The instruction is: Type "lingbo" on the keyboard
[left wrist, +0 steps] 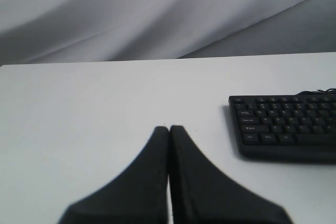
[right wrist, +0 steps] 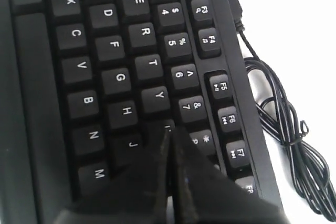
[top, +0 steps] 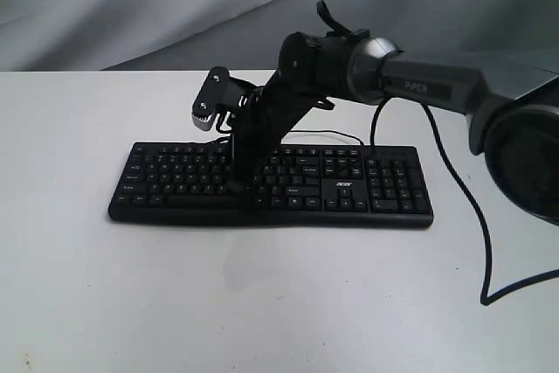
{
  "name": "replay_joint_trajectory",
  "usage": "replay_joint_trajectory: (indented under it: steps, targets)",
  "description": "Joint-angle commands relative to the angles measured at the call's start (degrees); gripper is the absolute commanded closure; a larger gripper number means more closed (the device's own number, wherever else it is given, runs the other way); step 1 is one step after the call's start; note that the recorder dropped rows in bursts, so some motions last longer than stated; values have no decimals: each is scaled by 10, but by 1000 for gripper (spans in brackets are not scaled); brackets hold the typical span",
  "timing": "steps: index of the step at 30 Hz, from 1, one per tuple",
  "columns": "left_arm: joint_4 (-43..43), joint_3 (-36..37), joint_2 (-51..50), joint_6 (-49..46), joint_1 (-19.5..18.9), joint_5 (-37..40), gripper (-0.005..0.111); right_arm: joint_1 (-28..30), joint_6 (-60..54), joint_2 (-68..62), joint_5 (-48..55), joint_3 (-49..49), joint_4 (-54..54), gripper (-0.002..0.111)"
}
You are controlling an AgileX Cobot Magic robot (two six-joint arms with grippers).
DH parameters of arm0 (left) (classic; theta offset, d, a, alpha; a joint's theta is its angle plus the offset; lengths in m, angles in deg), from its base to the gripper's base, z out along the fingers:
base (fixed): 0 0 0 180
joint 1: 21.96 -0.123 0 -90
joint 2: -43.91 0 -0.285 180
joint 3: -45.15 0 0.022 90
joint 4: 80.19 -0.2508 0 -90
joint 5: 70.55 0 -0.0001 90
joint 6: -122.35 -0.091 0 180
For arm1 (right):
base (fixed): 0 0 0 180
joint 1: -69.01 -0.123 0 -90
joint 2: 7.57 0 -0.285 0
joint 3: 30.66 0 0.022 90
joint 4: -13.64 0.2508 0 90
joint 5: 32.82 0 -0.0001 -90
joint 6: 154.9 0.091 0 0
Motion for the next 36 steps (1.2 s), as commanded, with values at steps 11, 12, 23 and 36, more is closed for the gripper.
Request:
replay_joint_trajectory:
  steps: [11,12,23,36]
  targets:
    - [5,2,1,2,-1,-3,106,1,10,-9,5,7,-16,108]
    - [5,2,1,2,-1,-3,106,3,10,-9,5,7,-16,108]
    - [5,2,1,2,-1,-3,106,4,10,-11,5,7,-14,108]
    - [5,2,1,2,-1,-3,106,5,9,-7,13,10,-12,108]
